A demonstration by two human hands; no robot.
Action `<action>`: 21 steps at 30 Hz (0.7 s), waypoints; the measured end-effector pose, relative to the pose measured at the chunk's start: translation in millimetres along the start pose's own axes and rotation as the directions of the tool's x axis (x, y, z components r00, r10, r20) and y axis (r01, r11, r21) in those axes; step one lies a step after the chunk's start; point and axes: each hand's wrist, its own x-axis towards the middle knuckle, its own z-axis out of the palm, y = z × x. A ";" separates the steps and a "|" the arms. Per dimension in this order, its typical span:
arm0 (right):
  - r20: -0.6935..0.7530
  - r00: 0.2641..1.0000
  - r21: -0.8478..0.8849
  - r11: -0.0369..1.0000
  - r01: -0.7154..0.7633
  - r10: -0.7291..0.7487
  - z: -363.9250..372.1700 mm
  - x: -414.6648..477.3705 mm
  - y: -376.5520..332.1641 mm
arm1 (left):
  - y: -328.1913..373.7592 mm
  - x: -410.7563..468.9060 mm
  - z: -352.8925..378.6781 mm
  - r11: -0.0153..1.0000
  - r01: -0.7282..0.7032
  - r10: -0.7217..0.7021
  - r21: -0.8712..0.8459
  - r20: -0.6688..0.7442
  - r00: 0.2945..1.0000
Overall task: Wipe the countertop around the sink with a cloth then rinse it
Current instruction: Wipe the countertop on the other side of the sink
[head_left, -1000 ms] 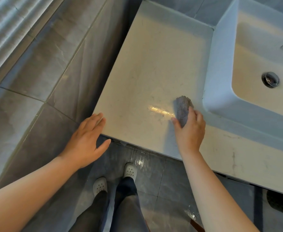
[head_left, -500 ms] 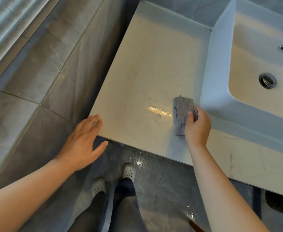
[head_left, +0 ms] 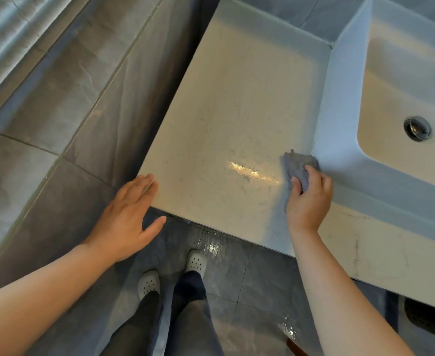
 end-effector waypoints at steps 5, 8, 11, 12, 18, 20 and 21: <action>0.018 1.000 0.069 0.998 -0.012 0.010 19.0 -4.4 -18.3 | 0.4 -0.2 -0.2 1.000 -0.003 0.003 -0.015 0.001 1.000; 0.038 0.998 0.124 0.991 0.050 -0.055 36.6 -13.7 -43.8 | -1.0 -0.6 -0.1 1.000 -0.007 0.007 -0.023 -0.005 1.000; 0.070 0.989 0.161 0.980 0.118 -0.131 49.5 -29.9 -73.1 | -3.9 0.3 -1.1 0.998 -0.018 0.017 -0.058 -0.011 1.000; 0.085 0.985 0.175 0.975 0.135 -0.152 52.1 -37.2 -83.4 | -5.7 0.3 -1.6 0.997 -0.019 0.018 -0.080 -0.013 1.000; 0.345 0.896 0.405 0.905 0.128 -0.281 49.2 -80.5 -135.5 | -16.6 -20.5 -1.0 0.982 0.006 -0.025 -0.186 -0.102 0.994; 0.450 0.849 0.509 0.861 0.009 -0.275 34.1 -84.2 -138.9 | -18.4 -32.1 1.7 0.980 0.030 -0.052 -0.198 -0.110 0.993; 0.438 0.861 0.531 0.848 -0.016 -0.258 24.5 -82.7 -136.5 | -18.7 -36.9 3.4 0.978 0.041 -0.064 -0.205 -0.106 0.992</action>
